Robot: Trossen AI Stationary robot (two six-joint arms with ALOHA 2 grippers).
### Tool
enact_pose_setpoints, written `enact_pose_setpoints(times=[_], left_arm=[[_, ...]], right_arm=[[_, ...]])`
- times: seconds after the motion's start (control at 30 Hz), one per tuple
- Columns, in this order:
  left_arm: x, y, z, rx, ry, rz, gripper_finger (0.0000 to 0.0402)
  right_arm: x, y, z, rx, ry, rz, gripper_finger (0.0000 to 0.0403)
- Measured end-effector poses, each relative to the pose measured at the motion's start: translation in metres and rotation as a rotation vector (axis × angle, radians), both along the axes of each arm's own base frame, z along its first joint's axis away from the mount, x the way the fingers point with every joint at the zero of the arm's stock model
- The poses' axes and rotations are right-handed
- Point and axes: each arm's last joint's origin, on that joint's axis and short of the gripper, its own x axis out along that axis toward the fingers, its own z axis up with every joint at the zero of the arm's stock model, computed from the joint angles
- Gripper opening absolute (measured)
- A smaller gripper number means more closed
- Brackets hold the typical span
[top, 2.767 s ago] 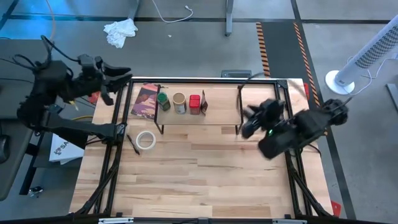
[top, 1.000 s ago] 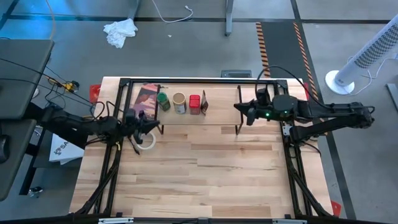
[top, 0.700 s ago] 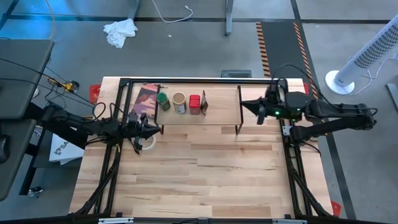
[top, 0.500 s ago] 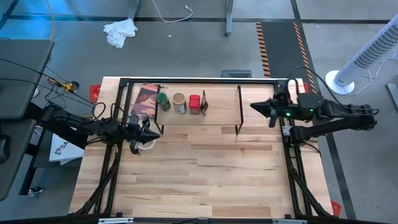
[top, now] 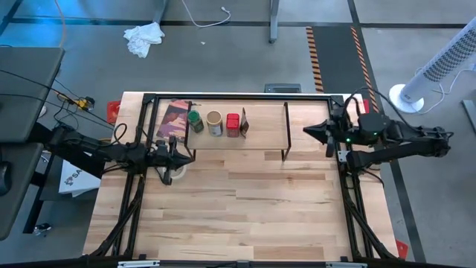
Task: Shelf spices
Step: Return to Home Position
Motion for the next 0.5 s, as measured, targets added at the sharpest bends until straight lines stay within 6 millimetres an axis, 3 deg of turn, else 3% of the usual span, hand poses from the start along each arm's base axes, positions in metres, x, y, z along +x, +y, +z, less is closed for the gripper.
enact_pose_setpoints(times=[0.1,0.3,0.5], left_arm=[[0.000,0.000,0.000,0.002,0.004,0.002,0.0000],[0.000,0.000,-0.001,0.029,0.010,0.003,0.0000],[0.000,0.001,-0.001,0.032,0.014,0.038,0.0000]], right_arm=[[0.003,0.002,-0.024,0.047,-0.042,0.050,0.0000],[0.002,0.003,-0.090,0.130,-0.163,0.089,0.0000],[0.000,-0.002,-0.136,0.010,-0.199,0.046,0.0000]])
